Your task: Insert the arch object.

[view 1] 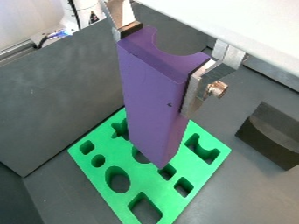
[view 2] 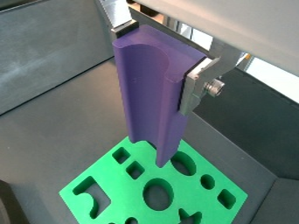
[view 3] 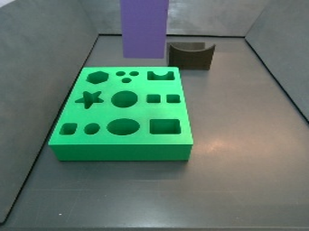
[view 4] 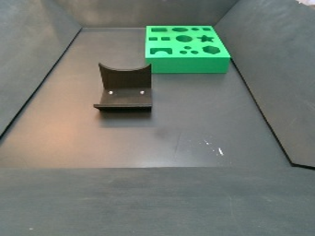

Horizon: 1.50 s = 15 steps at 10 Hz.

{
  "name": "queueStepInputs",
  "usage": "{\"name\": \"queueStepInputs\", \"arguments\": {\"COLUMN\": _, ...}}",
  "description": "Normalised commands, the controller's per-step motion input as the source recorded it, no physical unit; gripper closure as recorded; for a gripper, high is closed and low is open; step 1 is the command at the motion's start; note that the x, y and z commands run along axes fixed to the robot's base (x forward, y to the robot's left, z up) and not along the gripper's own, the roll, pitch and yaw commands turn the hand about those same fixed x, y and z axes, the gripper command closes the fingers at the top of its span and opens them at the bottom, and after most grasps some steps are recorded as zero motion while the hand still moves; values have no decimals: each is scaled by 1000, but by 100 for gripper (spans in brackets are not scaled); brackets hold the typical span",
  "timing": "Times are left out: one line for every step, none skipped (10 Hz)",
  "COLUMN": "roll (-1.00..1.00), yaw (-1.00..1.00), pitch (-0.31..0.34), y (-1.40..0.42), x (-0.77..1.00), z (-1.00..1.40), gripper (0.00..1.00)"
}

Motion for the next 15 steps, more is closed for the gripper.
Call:
{"name": "queueStepInputs", "arguments": {"roll": 0, "yaw": -26, "pitch": -1, "y": 0, "x": -71, "z": 0, "gripper": 100}}
{"name": "queueStepInputs", "arguments": {"roll": 31, "yaw": 0, "pitch": 0, "y": 103, "x": -46, "z": -20, "gripper": 100}}
{"name": "queueStepInputs", "arguments": {"roll": 199, "yaw": 83, "pitch": -131, "y": 386, "x": 183, "z": -626, "gripper": 100}}
{"name": "queueStepInputs", "arguments": {"roll": 166, "yaw": 74, "pitch": -119, "y": 437, "x": 309, "z": -703, "gripper": 100}}
{"name": "queueStepInputs", "arguments": {"roll": 144, "yaw": 29, "pitch": -104, "y": 631, "x": 346, "z": -769, "gripper": 100}}
{"name": "queueStepInputs", "arguments": {"roll": 139, "yaw": 3, "pitch": -97, "y": 623, "x": 351, "z": -786, "gripper": 100}}
{"name": "queueStepInputs", "arguments": {"roll": 159, "yaw": 0, "pitch": -90, "y": 614, "x": 343, "z": -771, "gripper": 100}}
{"name": "queueStepInputs", "arguments": {"roll": 143, "yaw": -131, "pitch": 0, "y": 446, "x": 274, "z": -634, "gripper": 100}}
{"name": "queueStepInputs", "arguments": {"roll": 0, "yaw": -289, "pitch": 0, "y": 286, "x": 57, "z": -446, "gripper": 100}}
{"name": "queueStepInputs", "arguments": {"roll": 0, "yaw": -286, "pitch": 0, "y": 269, "x": 71, "z": -380, "gripper": 100}}
{"name": "queueStepInputs", "arguments": {"roll": 0, "yaw": -226, "pitch": 0, "y": 291, "x": 26, "z": -274, "gripper": 100}}
{"name": "queueStepInputs", "arguments": {"roll": -3, "yaw": -137, "pitch": 0, "y": 306, "x": 0, "z": -189, "gripper": 100}}
{"name": "queueStepInputs", "arguments": {"roll": -24, "yaw": -60, "pitch": 0, "y": 191, "x": 54, "z": -237, "gripper": 100}}
{"name": "queueStepInputs", "arguments": {"roll": -40, "yaw": 0, "pitch": -96, "y": 14, "x": 0, "z": -320, "gripper": 100}}
{"name": "queueStepInputs", "arguments": {"roll": -73, "yaw": 31, "pitch": -81, "y": 0, "x": 63, "z": -317, "gripper": 100}}
